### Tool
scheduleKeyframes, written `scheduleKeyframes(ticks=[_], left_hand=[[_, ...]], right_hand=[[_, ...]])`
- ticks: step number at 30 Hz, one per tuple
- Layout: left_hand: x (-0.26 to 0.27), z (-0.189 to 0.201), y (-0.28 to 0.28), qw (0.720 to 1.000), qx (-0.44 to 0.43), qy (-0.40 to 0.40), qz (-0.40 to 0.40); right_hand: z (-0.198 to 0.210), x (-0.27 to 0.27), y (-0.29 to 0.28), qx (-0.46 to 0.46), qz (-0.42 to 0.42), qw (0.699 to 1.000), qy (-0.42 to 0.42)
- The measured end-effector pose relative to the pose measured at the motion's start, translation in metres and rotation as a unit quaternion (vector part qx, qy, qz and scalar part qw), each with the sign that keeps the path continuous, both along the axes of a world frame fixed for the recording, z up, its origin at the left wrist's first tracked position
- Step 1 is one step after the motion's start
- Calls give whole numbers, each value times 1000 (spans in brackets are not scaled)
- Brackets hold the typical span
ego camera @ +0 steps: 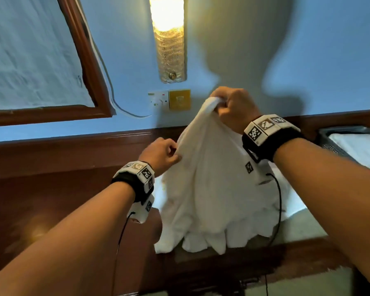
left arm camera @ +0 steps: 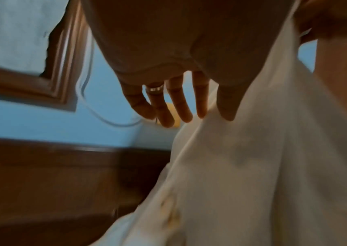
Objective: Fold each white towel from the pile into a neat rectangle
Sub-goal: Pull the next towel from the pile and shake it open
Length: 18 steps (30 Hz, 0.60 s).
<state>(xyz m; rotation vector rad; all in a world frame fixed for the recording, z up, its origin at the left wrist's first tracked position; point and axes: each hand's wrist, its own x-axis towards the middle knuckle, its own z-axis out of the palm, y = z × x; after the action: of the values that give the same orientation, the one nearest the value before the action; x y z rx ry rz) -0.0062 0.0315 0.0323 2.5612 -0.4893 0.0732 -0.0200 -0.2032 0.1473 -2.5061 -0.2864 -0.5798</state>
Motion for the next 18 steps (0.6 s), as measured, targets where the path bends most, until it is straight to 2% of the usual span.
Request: scheduleKeyframes(ticks=[3,7,9,12,14,16,18], left_hand=[[-9,-36,7,997,4,71,1],[-12,-52,-2,997,-25,77,13],[-7,-49,0,993,-83,68,47],[7,-27,7,980,-180,24,86],[19,-1,9,974,-208,-1,88],[29,30,5,979,-197,-10,56],[38,59,-1,987,-161,-12,12]], right_hand=[[15,-14,-2,37,-41,998,-43],[20,-25,-16,31,-77,994,-69],[16,-22,-30,12,-100,992,-69],[1,-7,-60,-37,-172,984,-9],[-15,6,-73,-68,-214,973,57],[-33,18,-70,-76,-197,971,111],[-46,24,-48,-78,-128,981,124]])
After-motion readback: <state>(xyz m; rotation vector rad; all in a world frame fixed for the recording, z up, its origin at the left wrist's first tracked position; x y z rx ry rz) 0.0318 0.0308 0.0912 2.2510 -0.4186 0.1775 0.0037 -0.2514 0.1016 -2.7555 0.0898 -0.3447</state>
